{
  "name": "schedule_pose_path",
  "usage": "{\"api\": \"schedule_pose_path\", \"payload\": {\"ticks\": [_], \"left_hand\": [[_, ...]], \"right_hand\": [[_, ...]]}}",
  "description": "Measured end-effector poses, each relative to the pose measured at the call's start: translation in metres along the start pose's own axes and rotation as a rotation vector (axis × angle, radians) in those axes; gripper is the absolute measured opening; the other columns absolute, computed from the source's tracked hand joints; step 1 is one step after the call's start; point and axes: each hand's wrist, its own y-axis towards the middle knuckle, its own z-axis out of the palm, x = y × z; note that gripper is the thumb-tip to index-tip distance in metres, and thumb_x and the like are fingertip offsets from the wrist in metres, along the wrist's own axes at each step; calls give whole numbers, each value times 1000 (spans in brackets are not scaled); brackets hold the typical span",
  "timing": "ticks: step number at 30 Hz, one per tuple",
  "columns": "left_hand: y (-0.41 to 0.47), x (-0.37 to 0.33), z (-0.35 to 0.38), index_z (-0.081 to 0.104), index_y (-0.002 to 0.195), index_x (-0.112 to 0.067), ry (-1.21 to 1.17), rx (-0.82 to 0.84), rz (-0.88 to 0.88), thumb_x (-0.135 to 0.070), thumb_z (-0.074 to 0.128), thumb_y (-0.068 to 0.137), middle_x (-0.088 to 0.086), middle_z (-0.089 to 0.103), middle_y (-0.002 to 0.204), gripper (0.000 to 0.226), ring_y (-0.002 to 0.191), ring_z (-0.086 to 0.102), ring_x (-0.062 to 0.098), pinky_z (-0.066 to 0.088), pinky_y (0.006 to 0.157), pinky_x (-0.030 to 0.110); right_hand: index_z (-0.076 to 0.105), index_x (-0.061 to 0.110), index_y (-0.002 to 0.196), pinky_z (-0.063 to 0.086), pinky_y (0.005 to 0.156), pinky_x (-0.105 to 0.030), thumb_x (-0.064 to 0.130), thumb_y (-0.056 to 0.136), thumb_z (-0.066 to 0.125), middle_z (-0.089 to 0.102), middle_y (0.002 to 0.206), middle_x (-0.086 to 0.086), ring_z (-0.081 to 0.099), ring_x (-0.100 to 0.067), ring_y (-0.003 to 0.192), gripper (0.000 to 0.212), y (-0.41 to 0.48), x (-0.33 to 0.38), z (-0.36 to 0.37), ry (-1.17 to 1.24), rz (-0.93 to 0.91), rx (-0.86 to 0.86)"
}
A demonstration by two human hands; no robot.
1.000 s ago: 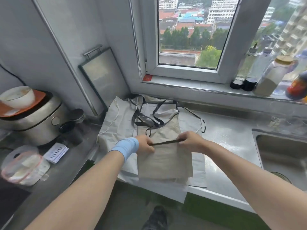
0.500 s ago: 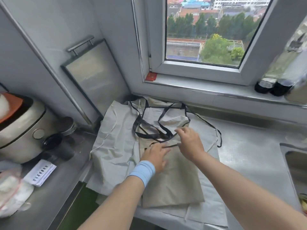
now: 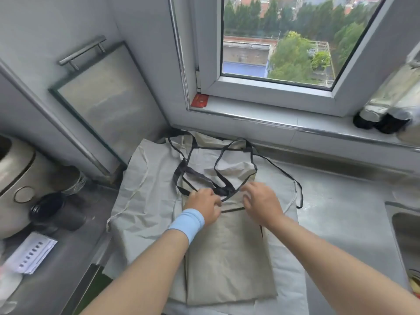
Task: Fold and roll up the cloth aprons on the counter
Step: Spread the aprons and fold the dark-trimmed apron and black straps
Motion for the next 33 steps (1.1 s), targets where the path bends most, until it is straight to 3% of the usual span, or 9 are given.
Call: {"api": "schedule_pose_path", "payload": {"ticks": [5,10,14,16,19,23,26,29,33], "left_hand": [[79,-9,-50,65,110,-26,-235,-89,5,-26,50,94,-3,60,115,22,106,58,21,46,94,37],[153,-18,-77,60,120,-30,-209,-89,76,-21,44,97,-5,57,123,30,108,59,22,50,91,39],[195,-27,-84,49,134,-33,-22,12,236,-4,45,92,-8,47,136,51,109,60,25,50,84,37],[207,-31,-87,43,139,-30,85,67,345,0,49,87,-10,39,145,61,110,60,25,51,84,38],[217,-40,-92,45,134,-23,117,157,389,-4,48,88,-4,49,137,50,109,60,27,49,78,37],[233,-45,-99,58,122,-31,224,228,308,-12,43,91,3,63,116,40,107,60,29,41,73,32],[240,-37,-101,65,120,-38,165,239,249,-10,46,91,4,59,128,44,113,58,32,43,87,32],[244,-27,-97,67,118,-38,113,181,212,-5,43,91,2,59,133,49,115,59,30,44,95,29],[249,-20,-96,65,122,-34,3,129,108,-7,48,90,-2,56,136,46,118,57,26,46,101,34]], "right_hand": [[63,20,112,46,85,-34,30,91,44,66,113,-3,59,-28,109,30,82,-24,-32,194,637,74],[64,9,74,45,59,-28,32,74,55,66,74,-6,63,-28,72,25,140,-45,-30,244,785,254],[72,9,76,46,61,-29,21,72,69,65,70,-1,60,-21,67,12,155,-53,-14,366,728,308],[75,19,85,49,69,-26,15,76,68,72,83,5,64,-15,79,13,155,-53,-11,461,643,215],[72,26,80,41,60,-9,13,79,68,70,77,15,59,-1,70,13,150,-51,-17,524,487,20],[70,22,85,51,72,-26,25,76,70,72,84,7,62,-11,75,9,141,-52,-20,767,550,-106],[67,21,101,48,70,-30,25,66,52,69,96,1,62,-13,84,38,129,-56,-20,944,557,115],[62,19,68,38,59,-27,16,79,56,58,67,9,51,-11,63,13,108,-55,-14,760,536,368],[53,17,52,37,56,-30,25,90,58,50,52,9,51,-14,59,39,99,-63,-1,505,597,290]]}}
